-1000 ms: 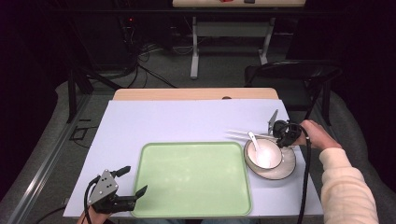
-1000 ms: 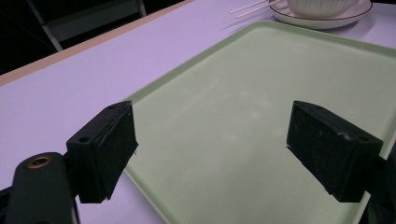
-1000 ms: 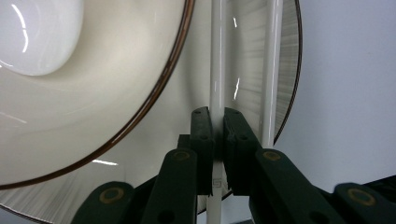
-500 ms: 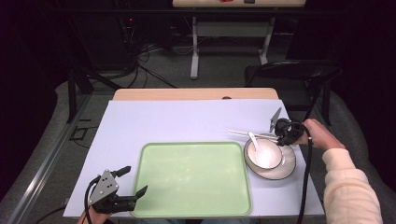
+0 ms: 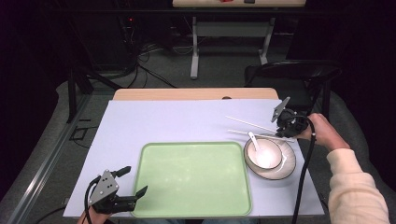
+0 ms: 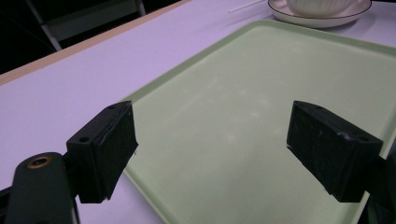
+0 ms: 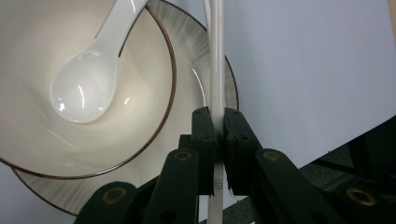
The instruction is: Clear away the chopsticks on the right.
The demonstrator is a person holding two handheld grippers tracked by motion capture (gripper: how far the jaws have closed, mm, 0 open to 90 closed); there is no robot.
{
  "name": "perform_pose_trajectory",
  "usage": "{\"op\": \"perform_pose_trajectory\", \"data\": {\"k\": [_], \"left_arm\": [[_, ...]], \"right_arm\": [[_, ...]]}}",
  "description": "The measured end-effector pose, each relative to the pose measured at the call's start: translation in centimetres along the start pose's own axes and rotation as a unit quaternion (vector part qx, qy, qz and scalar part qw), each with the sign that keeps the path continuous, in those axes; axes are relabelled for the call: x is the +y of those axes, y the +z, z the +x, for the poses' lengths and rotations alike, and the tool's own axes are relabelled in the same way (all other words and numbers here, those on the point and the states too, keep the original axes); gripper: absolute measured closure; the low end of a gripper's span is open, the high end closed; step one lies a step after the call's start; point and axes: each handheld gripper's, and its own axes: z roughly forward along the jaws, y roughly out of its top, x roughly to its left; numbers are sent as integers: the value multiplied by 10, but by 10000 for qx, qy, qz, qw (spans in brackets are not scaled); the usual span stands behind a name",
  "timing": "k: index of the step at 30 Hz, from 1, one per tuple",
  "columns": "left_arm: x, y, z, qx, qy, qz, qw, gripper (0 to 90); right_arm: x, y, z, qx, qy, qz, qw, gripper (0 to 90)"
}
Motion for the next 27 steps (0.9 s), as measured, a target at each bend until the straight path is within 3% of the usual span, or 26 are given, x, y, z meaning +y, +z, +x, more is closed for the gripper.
{"op": "perform_pose_trajectory", "data": {"k": [6, 17, 23, 27], "left_arm": [[0, 0, 0, 11, -37, -28, 10000, 158], [0, 0, 0, -4, -13, 2, 10000, 158], [0, 0, 0, 2, -8, -6, 10000, 158], [0, 0, 0, 13, -15, -1, 10000, 158]], "right_arm": [[8, -11, 9, -152, 99, 14, 9998, 838], [20, -27, 32, -230, 661, 133, 9975, 837], [30, -34, 53, -202, 1192, 158, 9925, 837], [34, -36, 68, -245, 1662, 127, 9857, 837]]}}
